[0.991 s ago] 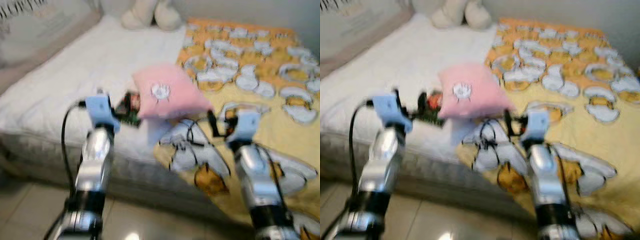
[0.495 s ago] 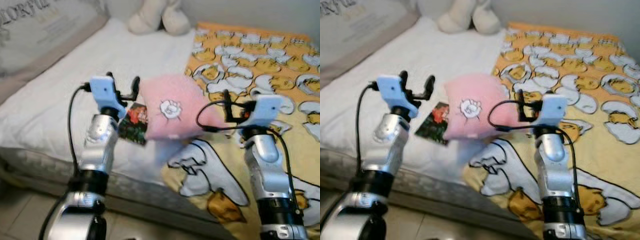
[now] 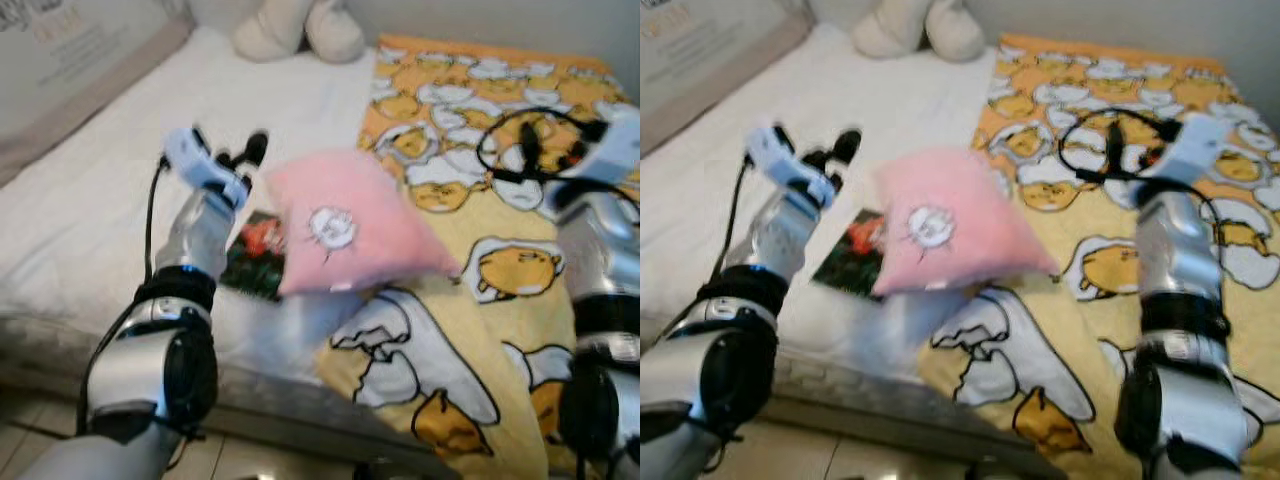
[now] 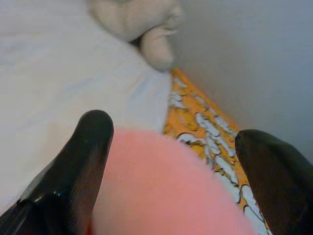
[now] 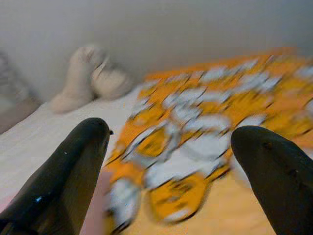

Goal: Clean up the room

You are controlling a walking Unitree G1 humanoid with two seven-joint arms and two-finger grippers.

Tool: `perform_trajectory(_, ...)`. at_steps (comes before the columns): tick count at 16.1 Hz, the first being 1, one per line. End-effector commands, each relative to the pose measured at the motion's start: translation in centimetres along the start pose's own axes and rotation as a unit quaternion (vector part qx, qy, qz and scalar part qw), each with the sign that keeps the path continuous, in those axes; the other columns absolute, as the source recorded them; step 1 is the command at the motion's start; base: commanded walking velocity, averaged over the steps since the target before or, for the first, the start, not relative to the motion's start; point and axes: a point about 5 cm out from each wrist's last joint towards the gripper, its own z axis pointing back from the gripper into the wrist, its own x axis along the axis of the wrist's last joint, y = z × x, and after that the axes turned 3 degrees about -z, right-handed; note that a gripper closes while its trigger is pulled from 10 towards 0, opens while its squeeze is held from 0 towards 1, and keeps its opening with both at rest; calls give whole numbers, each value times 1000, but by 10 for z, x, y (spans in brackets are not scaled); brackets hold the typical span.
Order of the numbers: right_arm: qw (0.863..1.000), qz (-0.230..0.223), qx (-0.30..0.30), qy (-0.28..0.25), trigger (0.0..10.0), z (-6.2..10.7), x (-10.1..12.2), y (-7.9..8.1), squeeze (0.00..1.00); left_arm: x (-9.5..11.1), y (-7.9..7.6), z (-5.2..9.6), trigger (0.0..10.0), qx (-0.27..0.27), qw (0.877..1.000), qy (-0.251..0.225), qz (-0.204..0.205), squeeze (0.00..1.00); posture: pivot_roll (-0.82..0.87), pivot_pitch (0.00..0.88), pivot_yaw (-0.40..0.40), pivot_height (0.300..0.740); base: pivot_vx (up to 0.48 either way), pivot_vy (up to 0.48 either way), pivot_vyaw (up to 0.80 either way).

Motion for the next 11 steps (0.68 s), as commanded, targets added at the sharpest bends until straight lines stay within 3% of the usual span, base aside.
perform_trajectory(1, 999, -32, -4, 17, 10000, -2, -4, -2, 0, 13, -9, -6, 10000, -16, 1000, -13, 14, 0, -174, 35, 11, 740, 0, 0, 0)
perform_trajectory(2, 996, -78, 0, 36, 10000, -4, -13, 0, 0, 8, -3, -5, 10000, -14, 999, -4, 51, 0, -184, 65, 15, 740, 0, 0, 0)
perform_trajectory(3, 994, -102, 3, 42, 10000, -4, -17, 2, 0, 8, 1, -4, 10000, -10, 998, -2, 58, 0, -187, 84, 18, 740, 0, 0, 0)
perform_trajectory(5, 992, -113, 4, 57, 10000, -5, -26, 4, 0, 7, 2, -4, 10000, -12, 998, 1, 58, 0, -195, 111, 25, 740, 0, 0, 0)
perform_trajectory(7, 990, -125, 3, 68, 10000, -7, -32, 6, 0, 5, -5, -6, 10000, -29, 997, 5, 66, 0, -194, 135, 26, 740, 0, 0, 0)
perform_trajectory(9, 981, -179, 0, 78, 10000, -9, -39, 12, 0, -6, -13, -7, 10000, -43, 995, 17, 86, 0, -182, 156, 23, 740, 0, 0, 0)
perform_trajectory(11, 977, -195, 11, 81, 10000, -9, -44, 21, 0, -18, -26, -8, 10000, -66, 992, 31, 104, 0, -186, 167, 21, 740, 0, 0, 0)
